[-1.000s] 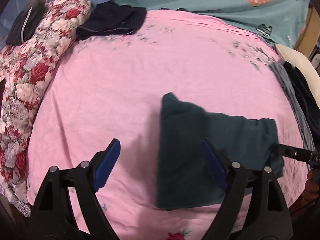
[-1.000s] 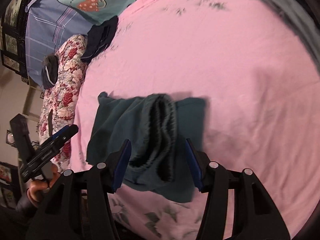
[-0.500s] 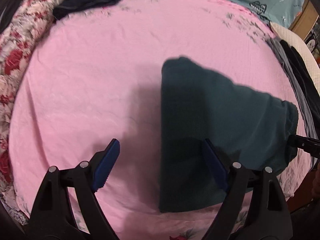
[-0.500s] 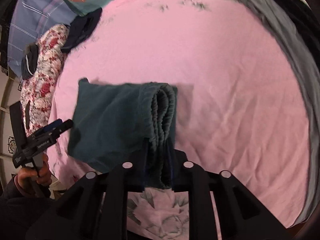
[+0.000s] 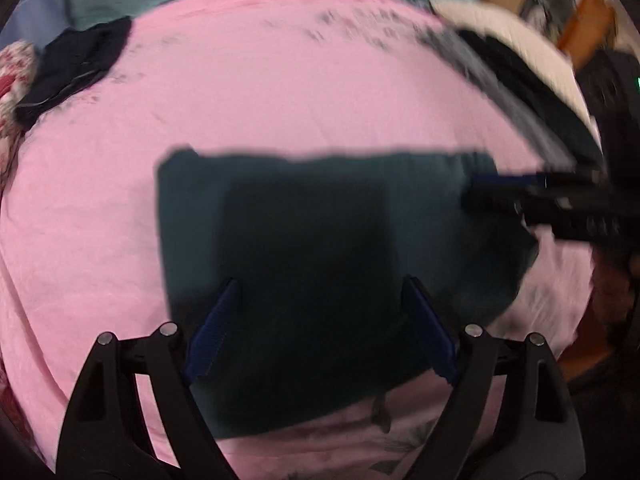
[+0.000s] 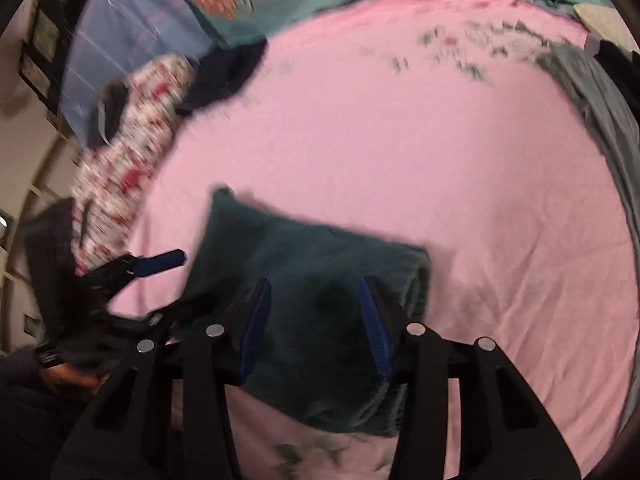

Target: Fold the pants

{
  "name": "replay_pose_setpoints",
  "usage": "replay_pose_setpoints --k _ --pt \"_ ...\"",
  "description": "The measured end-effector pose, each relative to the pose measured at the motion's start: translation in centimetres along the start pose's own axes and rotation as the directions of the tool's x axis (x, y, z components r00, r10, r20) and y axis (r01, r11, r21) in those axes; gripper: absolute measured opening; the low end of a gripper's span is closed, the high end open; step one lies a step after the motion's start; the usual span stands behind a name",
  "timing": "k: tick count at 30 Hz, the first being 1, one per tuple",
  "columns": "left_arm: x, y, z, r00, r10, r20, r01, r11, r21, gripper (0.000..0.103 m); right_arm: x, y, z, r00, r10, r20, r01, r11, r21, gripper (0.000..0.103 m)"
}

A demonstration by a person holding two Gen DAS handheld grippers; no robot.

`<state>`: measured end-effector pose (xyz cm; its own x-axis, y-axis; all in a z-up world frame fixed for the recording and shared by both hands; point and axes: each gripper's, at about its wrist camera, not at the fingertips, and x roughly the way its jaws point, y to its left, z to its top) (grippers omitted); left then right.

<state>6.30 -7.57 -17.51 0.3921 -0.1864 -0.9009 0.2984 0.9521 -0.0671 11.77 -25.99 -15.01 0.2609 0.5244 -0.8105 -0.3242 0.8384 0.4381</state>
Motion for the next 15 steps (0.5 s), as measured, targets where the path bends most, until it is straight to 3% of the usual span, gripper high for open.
replay_pose_setpoints --k 1,2,6,7,9,11,13,15 --pt "0.7 -0.6 -0.9 0.999 0.045 -0.006 -0.045 0.998 0.045 0.088 0.6 -0.8 -0.6 0.999 -0.035 -0.023 0.034 0.999 -0.023 0.036" --pt "0.5 -0.9 -1.9 0.998 0.059 0.037 -0.062 0.995 0.073 0.088 0.9 -1.3 -1.2 0.999 -0.032 -0.035 0.03 0.998 -0.053 0.03" --pt "-2.0 -0.4 -2.3 0.994 0.094 0.058 -0.097 0.994 0.052 0.087 -2.2 -1.2 -2.5 0.998 -0.054 -0.035 0.048 0.987 -0.155 0.031" --pt "-3.1 -0.3 -2.1 0.991 0.094 0.099 -0.097 0.995 0.031 0.087 -3.5 -1.2 -2.5 0.999 -0.04 -0.012 0.037 0.987 -0.155 0.032" --pt "-3.9 -0.4 -1.6 0.989 0.07 0.13 -0.069 0.998 -0.01 0.087 -5.1 -0.4 -2.2 0.994 0.105 0.006 -0.103 0.985 -0.138 0.032" --pt "-2.9 -1.1 -1.3 0.994 0.039 0.102 -0.036 0.999 -0.031 0.087 -4.1 0.0 -2.6 0.986 0.154 -0.056 -0.161 0.977 -0.137 0.032" --pt "-1.0 -2.3 -1.7 0.997 0.062 0.034 -0.062 0.998 0.006 0.087 -1.4 -0.6 -4.0 0.982 0.06 -0.176 -0.09 0.982 -0.165 0.029" --pt "-0.2 -3.0 -2.5 0.995 0.1 0.009 -0.1 0.995 0.028 0.087 -1.6 -1.4 -5.0 0.976 0.07 -0.205 -0.111 0.975 -0.192 0.024"
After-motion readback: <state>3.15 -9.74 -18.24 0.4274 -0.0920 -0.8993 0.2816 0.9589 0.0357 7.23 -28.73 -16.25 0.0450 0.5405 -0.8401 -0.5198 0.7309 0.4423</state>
